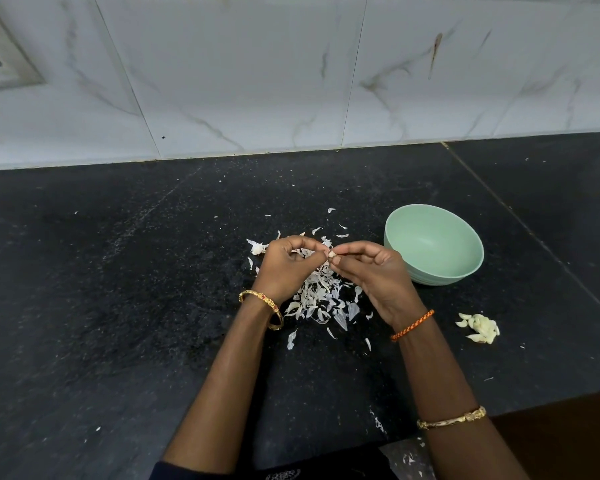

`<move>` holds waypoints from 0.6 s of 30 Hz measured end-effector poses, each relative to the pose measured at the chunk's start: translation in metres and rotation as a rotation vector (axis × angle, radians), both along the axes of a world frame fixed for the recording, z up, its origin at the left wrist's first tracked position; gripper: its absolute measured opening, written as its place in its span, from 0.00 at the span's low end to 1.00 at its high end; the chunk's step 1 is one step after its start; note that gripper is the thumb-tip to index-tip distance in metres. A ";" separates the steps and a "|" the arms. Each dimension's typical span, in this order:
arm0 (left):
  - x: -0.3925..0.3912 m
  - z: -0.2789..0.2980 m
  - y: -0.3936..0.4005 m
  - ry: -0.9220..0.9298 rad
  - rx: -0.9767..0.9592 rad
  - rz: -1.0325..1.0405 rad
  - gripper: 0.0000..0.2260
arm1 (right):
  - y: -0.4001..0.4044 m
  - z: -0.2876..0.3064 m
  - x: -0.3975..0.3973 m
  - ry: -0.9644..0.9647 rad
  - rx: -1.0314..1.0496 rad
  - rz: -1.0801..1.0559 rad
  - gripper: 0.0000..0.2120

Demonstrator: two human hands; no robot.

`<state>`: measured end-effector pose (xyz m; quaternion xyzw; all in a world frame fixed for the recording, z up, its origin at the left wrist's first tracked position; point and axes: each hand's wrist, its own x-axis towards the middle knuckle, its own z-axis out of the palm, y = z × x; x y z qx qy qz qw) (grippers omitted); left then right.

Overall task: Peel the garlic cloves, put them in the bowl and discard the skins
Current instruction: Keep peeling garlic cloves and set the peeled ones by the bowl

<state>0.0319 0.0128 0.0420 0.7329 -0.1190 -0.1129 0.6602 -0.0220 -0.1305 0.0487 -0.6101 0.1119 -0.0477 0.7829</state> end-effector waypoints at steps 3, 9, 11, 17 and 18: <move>-0.001 -0.001 -0.001 0.029 -0.017 0.011 0.06 | 0.002 -0.001 0.001 -0.018 0.006 -0.032 0.07; -0.002 0.002 -0.001 0.109 -0.046 -0.043 0.04 | 0.001 -0.002 -0.001 -0.053 -0.152 -0.082 0.07; -0.003 -0.001 -0.002 0.106 -0.070 -0.036 0.07 | 0.002 -0.003 -0.001 -0.066 -0.214 -0.078 0.06; 0.000 -0.005 0.002 0.189 -0.088 -0.018 0.05 | 0.004 -0.009 0.002 -0.002 -0.110 -0.078 0.06; 0.000 -0.005 0.002 0.189 -0.089 -0.025 0.03 | 0.004 -0.009 0.003 0.007 -0.068 -0.068 0.05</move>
